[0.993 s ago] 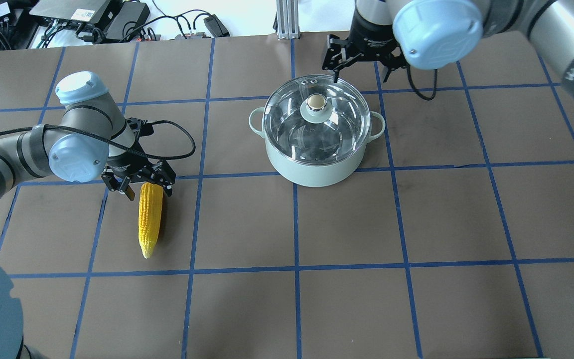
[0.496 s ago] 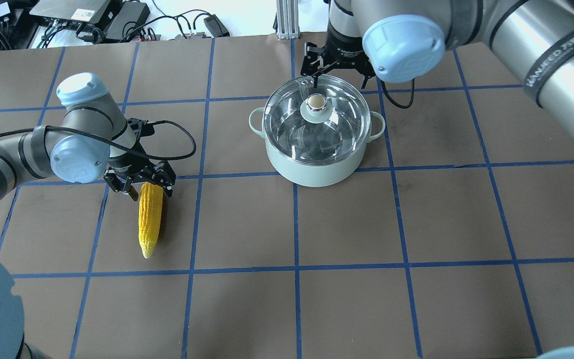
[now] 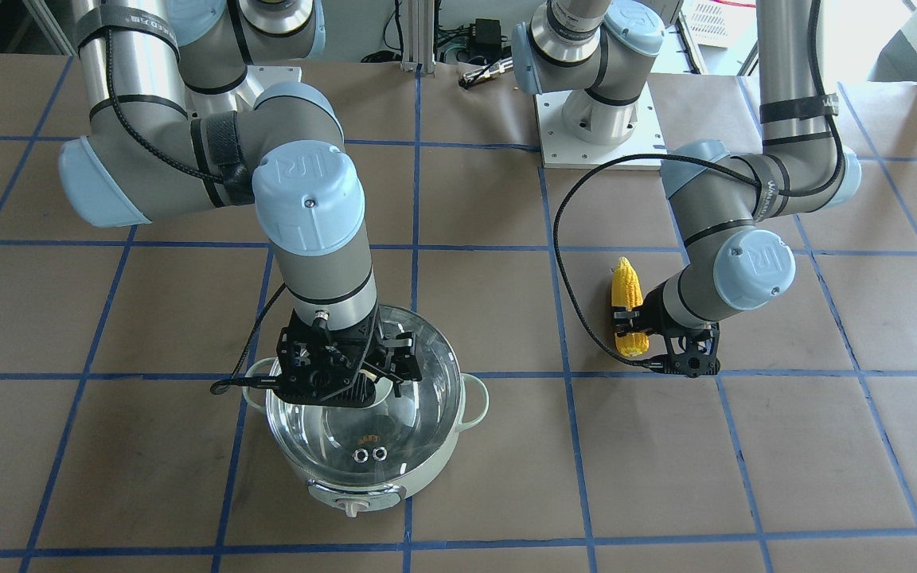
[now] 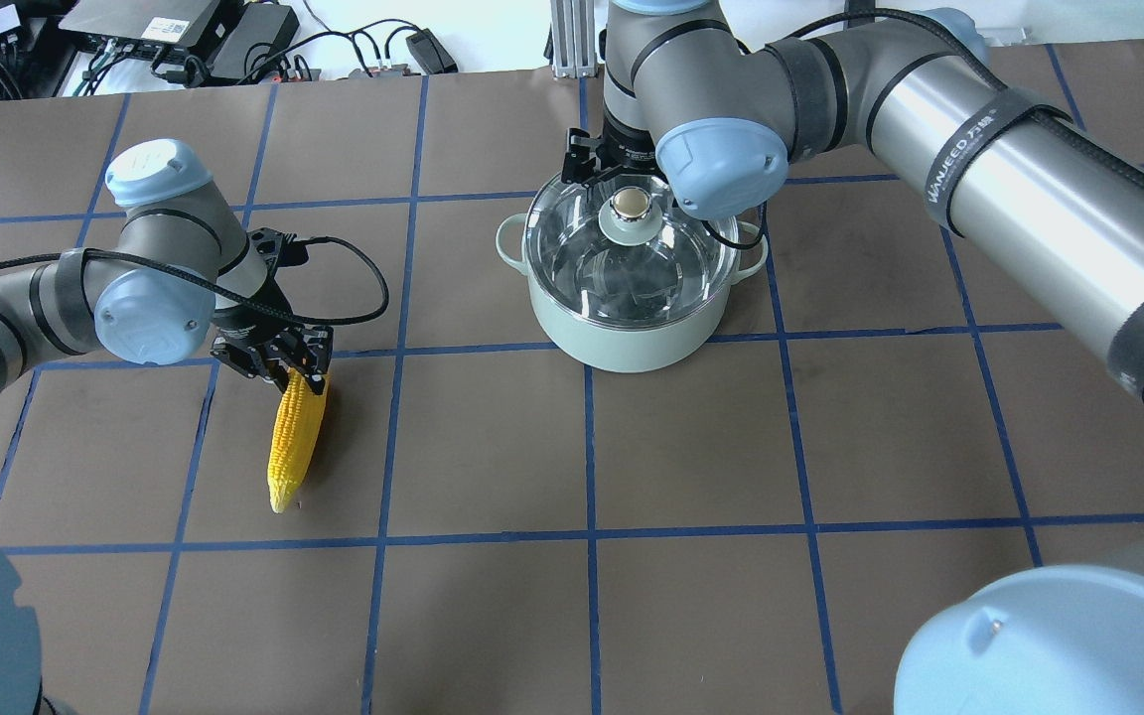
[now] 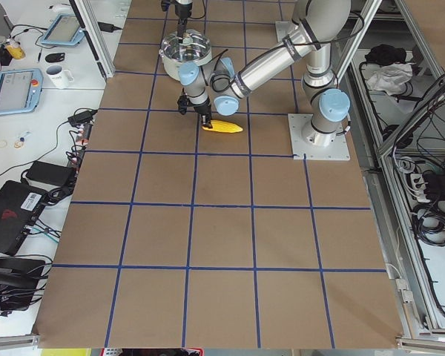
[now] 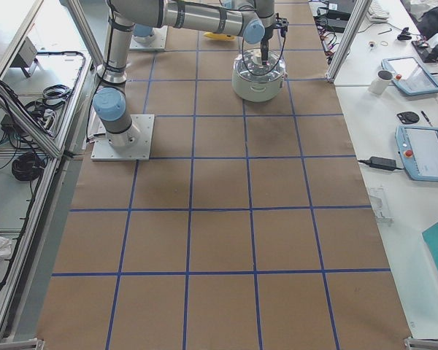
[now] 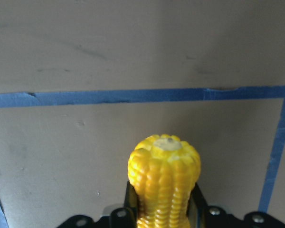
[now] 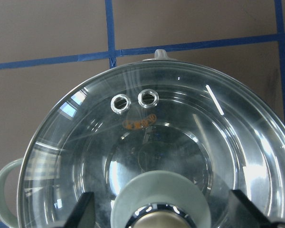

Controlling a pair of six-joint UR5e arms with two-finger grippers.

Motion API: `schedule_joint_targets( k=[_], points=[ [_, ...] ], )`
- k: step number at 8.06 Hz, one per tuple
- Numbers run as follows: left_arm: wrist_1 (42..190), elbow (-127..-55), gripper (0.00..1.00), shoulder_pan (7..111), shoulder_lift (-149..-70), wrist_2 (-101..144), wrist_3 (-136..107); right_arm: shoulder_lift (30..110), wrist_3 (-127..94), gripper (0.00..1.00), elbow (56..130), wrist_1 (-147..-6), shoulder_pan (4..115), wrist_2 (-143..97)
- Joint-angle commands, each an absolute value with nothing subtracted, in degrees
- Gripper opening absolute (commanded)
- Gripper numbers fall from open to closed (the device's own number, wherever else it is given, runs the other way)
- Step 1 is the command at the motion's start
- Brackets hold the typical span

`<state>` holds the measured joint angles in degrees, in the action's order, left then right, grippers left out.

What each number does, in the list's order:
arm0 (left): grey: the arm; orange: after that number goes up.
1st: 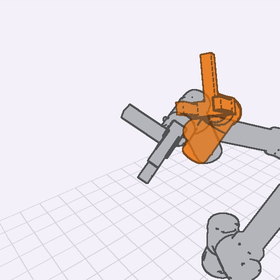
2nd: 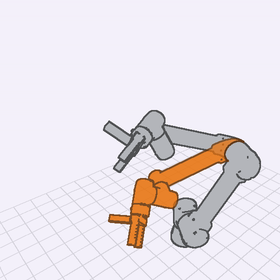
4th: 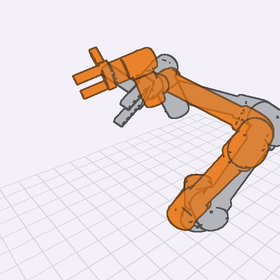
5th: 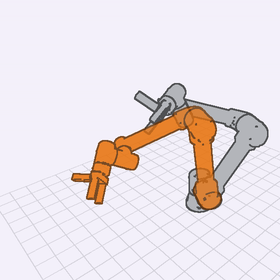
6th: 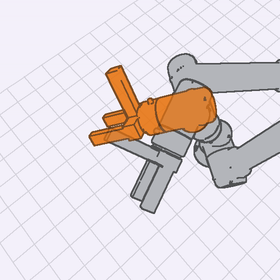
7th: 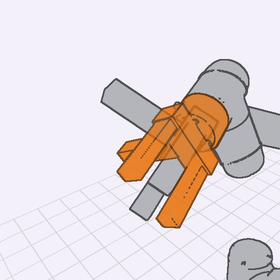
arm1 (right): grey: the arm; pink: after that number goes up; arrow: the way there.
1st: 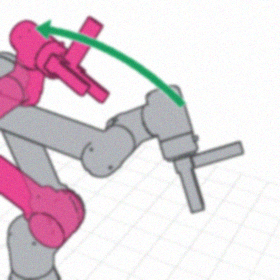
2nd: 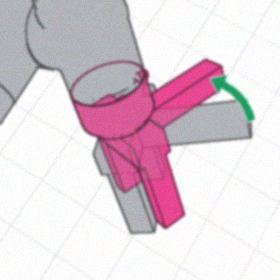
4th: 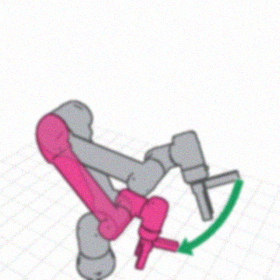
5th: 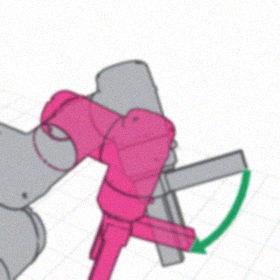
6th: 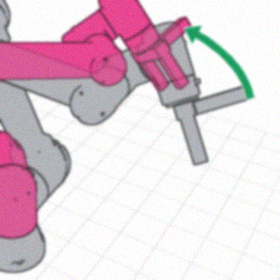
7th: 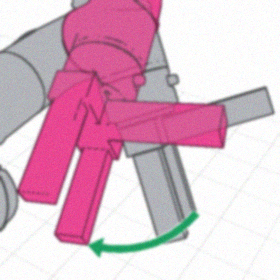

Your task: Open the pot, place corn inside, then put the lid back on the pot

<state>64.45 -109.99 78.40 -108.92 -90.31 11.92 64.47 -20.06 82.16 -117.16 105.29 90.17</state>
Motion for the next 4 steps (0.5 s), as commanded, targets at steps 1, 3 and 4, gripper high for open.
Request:
schedule_joint_targets(
  k=[1,3,4],
  points=[
    [66.3,-110.0,0.01,78.8,-107.2,-90.7,11.7,64.5,-20.9,0.73,82.2,-117.4,105.3,90.1],
    [71.7,-109.3,0.0,78.8,-104.4,-91.3,7.9,64.6,-20.5,0.55,82.2,-117.0,105.2,90.1],
    [72.4,-109.5,0.0,79.0,-103.8,-91.1,6.3,64.5,-20.0,0.49,82.2,-116.9,105.2,90.2]
  ],
)
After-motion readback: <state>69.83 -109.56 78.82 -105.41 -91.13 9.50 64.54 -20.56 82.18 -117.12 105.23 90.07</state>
